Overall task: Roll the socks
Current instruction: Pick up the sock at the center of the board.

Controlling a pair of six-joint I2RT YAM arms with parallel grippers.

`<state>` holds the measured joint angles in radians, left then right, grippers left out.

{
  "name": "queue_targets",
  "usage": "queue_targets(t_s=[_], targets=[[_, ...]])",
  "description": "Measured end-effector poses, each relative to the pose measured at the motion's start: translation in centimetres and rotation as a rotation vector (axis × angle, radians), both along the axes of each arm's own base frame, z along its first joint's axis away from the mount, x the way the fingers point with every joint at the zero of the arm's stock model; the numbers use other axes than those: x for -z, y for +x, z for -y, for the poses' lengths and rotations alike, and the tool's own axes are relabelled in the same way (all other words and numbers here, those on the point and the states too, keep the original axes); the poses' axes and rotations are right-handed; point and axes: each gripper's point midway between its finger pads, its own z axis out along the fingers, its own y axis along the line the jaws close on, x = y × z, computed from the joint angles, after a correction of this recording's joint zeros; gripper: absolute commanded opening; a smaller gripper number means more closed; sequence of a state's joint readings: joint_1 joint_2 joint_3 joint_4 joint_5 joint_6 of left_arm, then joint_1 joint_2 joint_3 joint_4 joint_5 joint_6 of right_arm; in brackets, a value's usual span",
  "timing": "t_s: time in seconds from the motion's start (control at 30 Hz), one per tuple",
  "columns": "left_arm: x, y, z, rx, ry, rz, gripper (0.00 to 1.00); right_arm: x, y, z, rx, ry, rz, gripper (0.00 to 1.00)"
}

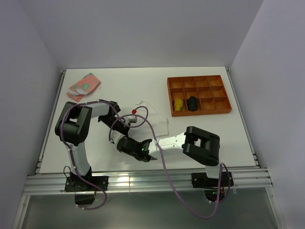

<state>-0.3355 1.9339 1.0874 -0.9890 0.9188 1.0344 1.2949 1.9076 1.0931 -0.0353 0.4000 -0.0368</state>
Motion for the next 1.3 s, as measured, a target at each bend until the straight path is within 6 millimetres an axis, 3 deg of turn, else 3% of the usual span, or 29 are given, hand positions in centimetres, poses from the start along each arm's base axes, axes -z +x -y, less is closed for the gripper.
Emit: queue_targets(t_s=[0.1, 0.23, 0.4, 0.67, 1.1, 1.3], targets=[[0.0, 0.0, 0.0, 0.007, -0.002, -0.004, 0.0, 0.0, 0.0, 0.0, 0.001, 0.002, -0.006, 0.25], [0.0, 0.0, 0.0, 0.015, -0.007, 0.0, 0.01, 0.1, 0.1, 0.0, 0.001, 0.004, -0.012, 0.1], [-0.1, 0.1, 0.0, 0.011, -0.004, -0.002, 0.12, 0.1, 0.1, 0.0, 0.004, 0.01, -0.02, 0.01], [-0.6, 1.6, -0.7, -0.057, -0.008, -0.045, 0.29, -0.2, 1.2, -0.3, 0.029, 0.046, -0.018, 0.0], [-3.3, 5.5, -3.1, -0.237, -0.087, -0.11, 0.33, -0.1, 1.9, 0.3, 0.089, 0.06, -0.028, 0.0], [-3.6, 6.0, -4.0, -0.283, -0.102, -0.121, 0.33, -0.2, 1.8, 0.7, 0.111, 0.061, -0.036, 0.0]])
